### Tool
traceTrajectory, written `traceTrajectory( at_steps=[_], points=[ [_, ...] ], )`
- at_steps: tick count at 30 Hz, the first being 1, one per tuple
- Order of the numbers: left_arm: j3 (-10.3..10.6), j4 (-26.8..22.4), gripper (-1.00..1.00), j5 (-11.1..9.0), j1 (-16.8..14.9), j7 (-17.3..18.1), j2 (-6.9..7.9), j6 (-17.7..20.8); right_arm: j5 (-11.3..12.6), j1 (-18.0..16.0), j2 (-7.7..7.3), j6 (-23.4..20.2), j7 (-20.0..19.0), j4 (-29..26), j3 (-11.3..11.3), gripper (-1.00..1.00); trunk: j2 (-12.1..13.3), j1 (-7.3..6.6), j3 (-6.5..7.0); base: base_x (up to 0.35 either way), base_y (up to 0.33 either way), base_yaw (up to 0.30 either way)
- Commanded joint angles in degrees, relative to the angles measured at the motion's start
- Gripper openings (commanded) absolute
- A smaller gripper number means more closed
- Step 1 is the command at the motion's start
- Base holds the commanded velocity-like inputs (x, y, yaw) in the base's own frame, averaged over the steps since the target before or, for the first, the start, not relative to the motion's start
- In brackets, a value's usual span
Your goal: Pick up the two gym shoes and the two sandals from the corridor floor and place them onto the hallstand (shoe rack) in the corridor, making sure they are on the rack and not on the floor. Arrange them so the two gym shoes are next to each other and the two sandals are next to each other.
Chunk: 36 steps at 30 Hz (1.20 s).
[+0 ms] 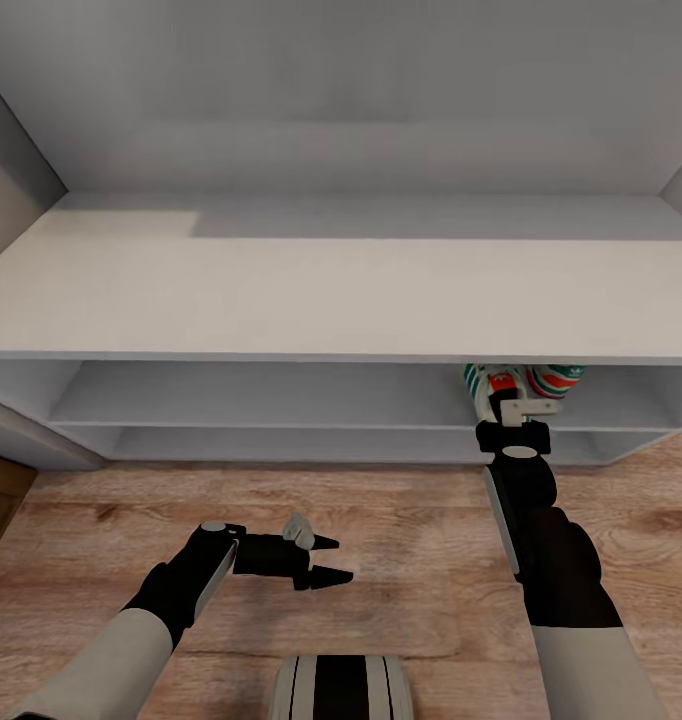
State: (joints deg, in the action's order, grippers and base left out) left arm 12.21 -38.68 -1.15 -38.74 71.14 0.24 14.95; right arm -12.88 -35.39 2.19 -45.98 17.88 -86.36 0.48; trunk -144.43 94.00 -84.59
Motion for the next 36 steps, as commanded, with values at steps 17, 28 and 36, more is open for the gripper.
traceTrajectory(
  at_steps=[17,28,36],
  points=[
    [0.1,-0.1,1.00,-0.1,0.0,0.2,0.00,0.6,-0.1,0.0,0.01,-0.3,0.1,0.0,0.1,-1.00,0.0,-0.01,-0.04,0.113,-0.053,0.000],
    [0.1,-0.1,1.00,-0.1,0.0,0.2,0.03,0.6,-0.1,0.0,0.01,-0.3,0.1,0.0,0.0,-1.00,0.0,-0.01,-0.04,0.036,-0.080,0.000],
    [0.1,-0.1,1.00,-0.1,0.0,0.2,0.03,0.6,-0.1,0.0,0.01,-0.3,0.1,0.0,0.0,-1.00,0.0,-0.01,-0.04,0.071,-0.001,0.000]
  ],
)
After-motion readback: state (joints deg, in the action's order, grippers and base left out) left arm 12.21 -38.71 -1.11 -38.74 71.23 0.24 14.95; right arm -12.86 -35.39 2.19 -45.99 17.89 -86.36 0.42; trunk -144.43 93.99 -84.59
